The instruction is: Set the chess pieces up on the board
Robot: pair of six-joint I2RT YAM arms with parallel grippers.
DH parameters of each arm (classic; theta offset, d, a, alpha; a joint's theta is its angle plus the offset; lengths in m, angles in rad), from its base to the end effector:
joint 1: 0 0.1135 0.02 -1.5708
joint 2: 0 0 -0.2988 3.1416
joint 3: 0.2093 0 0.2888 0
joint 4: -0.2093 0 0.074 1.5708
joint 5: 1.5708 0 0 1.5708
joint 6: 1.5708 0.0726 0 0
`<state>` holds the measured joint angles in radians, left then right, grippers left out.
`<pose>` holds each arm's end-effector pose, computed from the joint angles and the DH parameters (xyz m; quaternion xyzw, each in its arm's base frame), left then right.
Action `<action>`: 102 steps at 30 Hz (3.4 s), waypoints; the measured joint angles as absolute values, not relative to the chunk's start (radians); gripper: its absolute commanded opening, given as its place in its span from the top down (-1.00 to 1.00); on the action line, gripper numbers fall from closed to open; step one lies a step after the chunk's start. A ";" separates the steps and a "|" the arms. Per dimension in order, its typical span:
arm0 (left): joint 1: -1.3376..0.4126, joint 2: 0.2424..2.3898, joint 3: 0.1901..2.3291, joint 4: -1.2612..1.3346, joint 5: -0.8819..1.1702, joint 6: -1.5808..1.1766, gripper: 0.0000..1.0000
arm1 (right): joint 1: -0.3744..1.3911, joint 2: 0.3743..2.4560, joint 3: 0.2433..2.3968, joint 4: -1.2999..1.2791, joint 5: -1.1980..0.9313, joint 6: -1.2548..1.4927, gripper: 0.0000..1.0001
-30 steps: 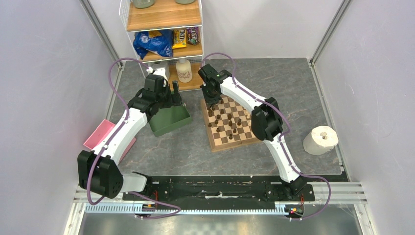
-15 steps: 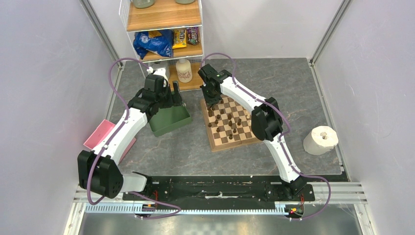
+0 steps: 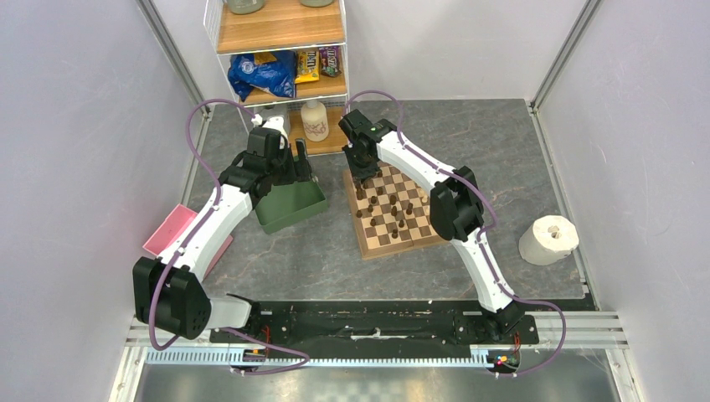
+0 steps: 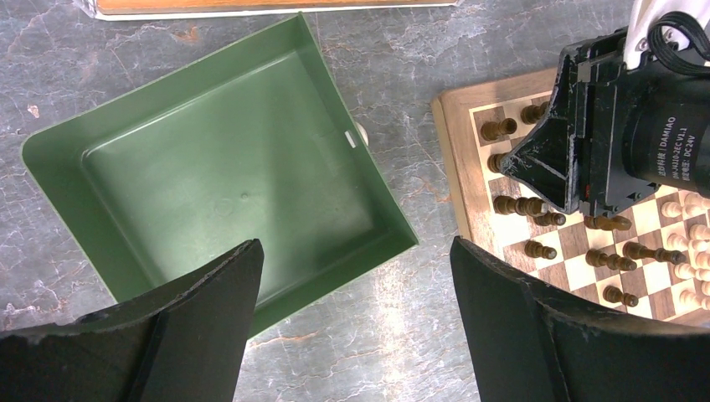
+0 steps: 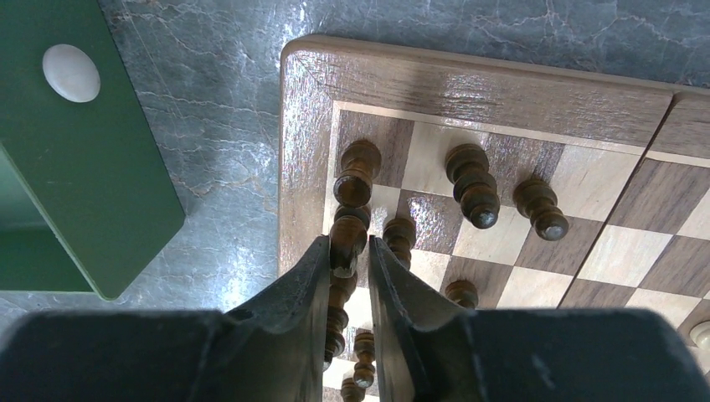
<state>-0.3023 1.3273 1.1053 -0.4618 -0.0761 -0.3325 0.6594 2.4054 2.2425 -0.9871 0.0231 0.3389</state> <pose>0.3360 -0.0990 0.3073 -0.0299 0.9023 -0.1012 0.4181 0.4672 0.3600 0.1937 -0.1536 0.9657 0.0900 0.1888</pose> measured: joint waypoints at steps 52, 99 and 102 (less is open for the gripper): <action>-0.302 1.329 1.105 -0.462 -0.077 -0.332 -0.79 | 0.673 2.236 2.101 -0.965 -0.030 0.352 0.11; -0.299 1.329 1.105 -0.462 -0.076 -0.332 -0.79 | 0.690 2.220 2.030 -1.003 -0.020 0.356 0.81; -0.299 1.329 1.105 -0.462 -0.076 -0.332 -0.79 | 0.690 2.220 2.017 -0.999 -0.022 0.357 0.81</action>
